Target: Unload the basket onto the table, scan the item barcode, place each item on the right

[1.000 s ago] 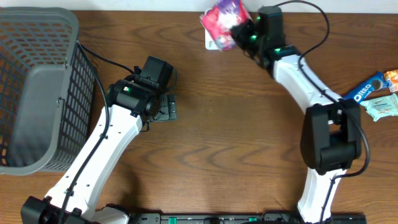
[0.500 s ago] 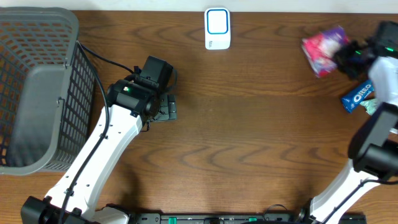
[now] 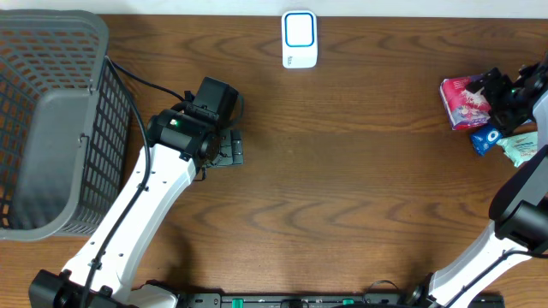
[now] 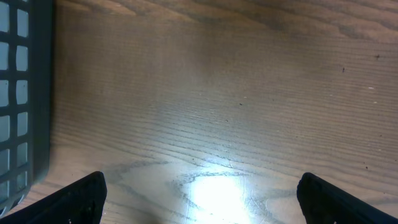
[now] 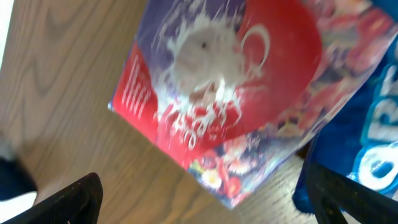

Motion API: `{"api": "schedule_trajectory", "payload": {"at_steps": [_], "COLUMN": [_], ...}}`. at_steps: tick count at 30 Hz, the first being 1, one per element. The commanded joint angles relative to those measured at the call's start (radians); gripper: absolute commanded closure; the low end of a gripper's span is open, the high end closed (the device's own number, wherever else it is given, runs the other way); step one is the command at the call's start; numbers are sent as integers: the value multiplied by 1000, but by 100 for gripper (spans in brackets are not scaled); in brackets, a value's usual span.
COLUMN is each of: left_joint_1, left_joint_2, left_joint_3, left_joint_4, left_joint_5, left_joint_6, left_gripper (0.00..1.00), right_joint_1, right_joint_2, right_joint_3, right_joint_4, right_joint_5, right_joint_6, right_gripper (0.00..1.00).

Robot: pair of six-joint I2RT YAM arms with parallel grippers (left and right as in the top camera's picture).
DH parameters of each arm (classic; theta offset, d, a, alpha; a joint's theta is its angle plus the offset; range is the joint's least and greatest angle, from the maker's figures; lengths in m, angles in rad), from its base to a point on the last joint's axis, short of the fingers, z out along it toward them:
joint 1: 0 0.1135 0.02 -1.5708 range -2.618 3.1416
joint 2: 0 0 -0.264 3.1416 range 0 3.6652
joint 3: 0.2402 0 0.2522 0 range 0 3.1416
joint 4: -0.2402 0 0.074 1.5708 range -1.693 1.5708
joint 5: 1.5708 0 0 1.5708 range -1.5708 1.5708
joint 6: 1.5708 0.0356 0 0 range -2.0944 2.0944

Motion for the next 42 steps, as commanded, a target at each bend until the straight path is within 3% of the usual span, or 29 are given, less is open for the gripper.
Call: {"api": "schedule_trajectory", "payload": {"at_steps": [1, 12, 21, 25, 35, 36, 37, 38, 42], "left_joint_1": [-3, -3, -3, -3, -3, -3, -3, -3, -3], "left_joint_2": [2, 2, 2, 2, 2, 2, 2, 2, 2], "left_joint_3": [2, 2, 2, 2, 2, 2, 2, 2, 2], "left_joint_4": [-6, -6, -6, -6, -6, -6, -6, -6, -6], "left_joint_5": [-12, -12, -12, -12, -12, -12, -12, -12, -12], "left_joint_6": [-6, -6, -6, -6, -6, -6, -6, -6, -6], "left_gripper": [2, 2, 2, 2, 2, 2, 2, 2, 2], "right_joint_1": [-15, 36, 221, 264, 270, 270, 270, 270, 270], "right_joint_2": [-102, -507, -1036, -1207, -1392, -1393, -1393, -1391, -1390], "right_joint_3": [18, -31, -552, -676, -739, -739, -739, -739, -739], "right_joint_4": [-23, -327, -261, -294, -521, -525, -527, -532, -548], "right_joint_5": [-52, -29, -27, -88, -37, 25, 101, 143, 153], "right_joint_6": [-29, -100, -140, -51, -29, -50, -68, -66, -66], "right_gripper": [1, 1, 1, 1, 1, 28, 41, 1, 1]}}
